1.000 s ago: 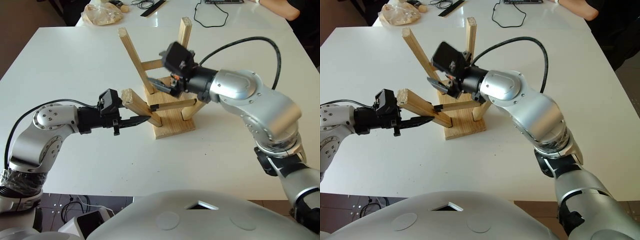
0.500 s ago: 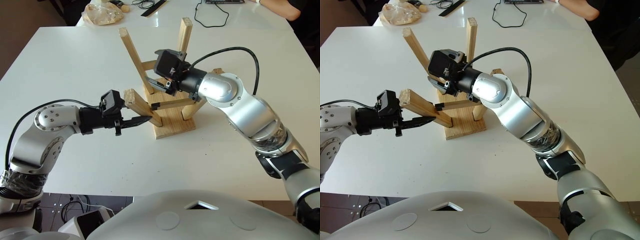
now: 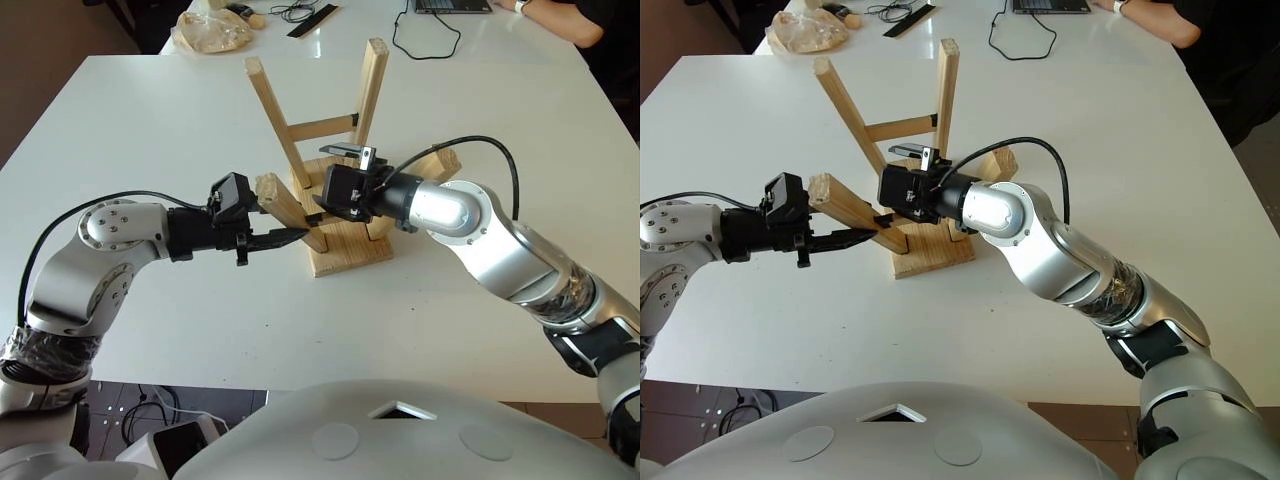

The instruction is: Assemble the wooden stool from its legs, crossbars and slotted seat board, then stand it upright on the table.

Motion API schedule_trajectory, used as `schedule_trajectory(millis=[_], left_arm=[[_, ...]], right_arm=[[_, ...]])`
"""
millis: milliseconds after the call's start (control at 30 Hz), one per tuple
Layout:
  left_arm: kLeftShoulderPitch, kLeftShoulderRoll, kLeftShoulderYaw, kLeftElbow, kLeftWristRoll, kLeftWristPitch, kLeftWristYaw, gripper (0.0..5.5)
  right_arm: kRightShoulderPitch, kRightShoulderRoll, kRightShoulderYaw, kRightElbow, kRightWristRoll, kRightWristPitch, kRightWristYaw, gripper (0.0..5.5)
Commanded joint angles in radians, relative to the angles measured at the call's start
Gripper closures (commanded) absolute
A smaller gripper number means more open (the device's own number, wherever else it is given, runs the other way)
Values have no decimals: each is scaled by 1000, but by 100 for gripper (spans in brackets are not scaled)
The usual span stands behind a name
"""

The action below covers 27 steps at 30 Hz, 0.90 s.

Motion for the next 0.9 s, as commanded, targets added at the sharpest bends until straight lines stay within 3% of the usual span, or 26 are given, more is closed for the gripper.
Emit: schedule_trajectory(millis=[33,167,300,467,700,833,900], left_arm=[[16,1,-58,18,61,90,33,344],[8,7,-79,1,95,92,38,344],[17,18,-102,4,137,80,33,344],[31,17,-107,36,160,67,33,344],[29,24,-99,49,151,62,23,345],[27,28,-100,52,151,62,19,345],[27,32,-97,53,150,62,15,345]], right_arm=[[87,-15,70,85,-25,-7,60,198],[141,4,86,119,-54,-49,60,198],[175,66,5,92,3,-57,71,198],[173,189,-228,4,228,-64,111,198],[68,361,-642,28,517,15,-11,198],[9,354,-811,36,615,44,-75,198],[38,276,-866,48,569,-41,-63,198]])
